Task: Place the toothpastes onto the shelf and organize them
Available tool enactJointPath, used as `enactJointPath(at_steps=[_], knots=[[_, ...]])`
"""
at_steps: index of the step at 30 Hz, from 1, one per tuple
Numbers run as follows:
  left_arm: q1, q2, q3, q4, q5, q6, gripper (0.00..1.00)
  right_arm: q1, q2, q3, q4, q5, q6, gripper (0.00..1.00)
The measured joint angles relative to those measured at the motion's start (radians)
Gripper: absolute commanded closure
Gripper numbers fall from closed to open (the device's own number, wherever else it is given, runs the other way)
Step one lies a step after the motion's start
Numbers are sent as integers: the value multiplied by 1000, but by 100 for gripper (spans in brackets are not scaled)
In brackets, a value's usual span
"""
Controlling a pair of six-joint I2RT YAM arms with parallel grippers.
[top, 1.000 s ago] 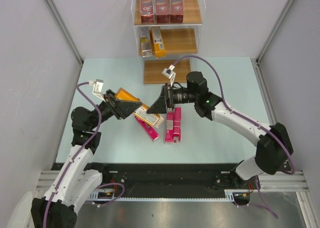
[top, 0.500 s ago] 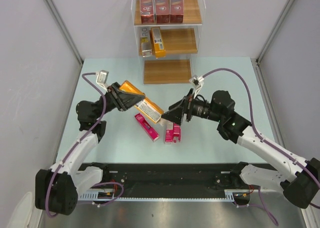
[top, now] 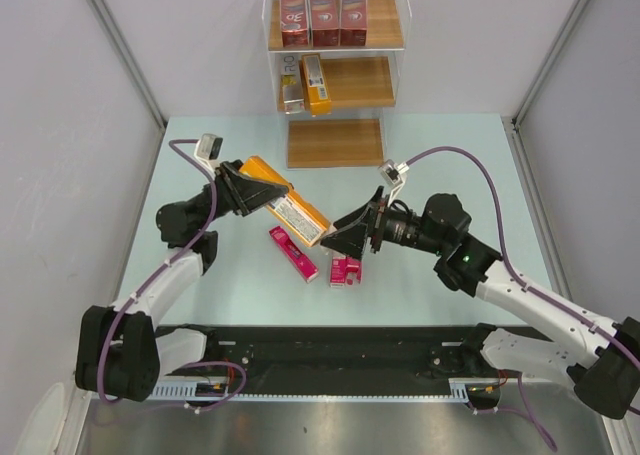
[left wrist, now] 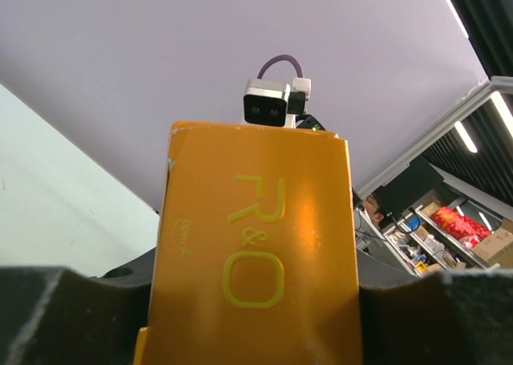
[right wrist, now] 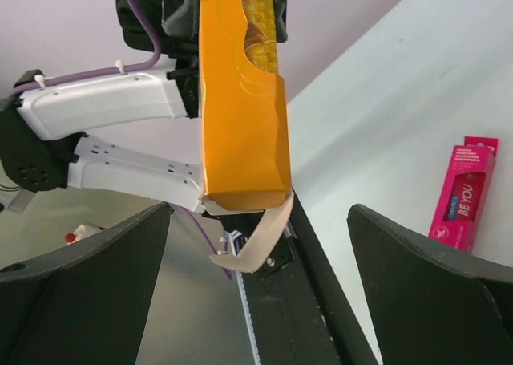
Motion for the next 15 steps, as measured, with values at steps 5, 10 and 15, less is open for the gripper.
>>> enactJointPath(at_steps=[5,10,15], knots=[[0,-13,0,15,7,5,59,28,34,-2,83,1,36,8],[0,-20,0,20,8,6,59,47,100,-8,164,9,75,32],[2,-20,0,19,7,14,57,51,139,-10,243,3,123,46]])
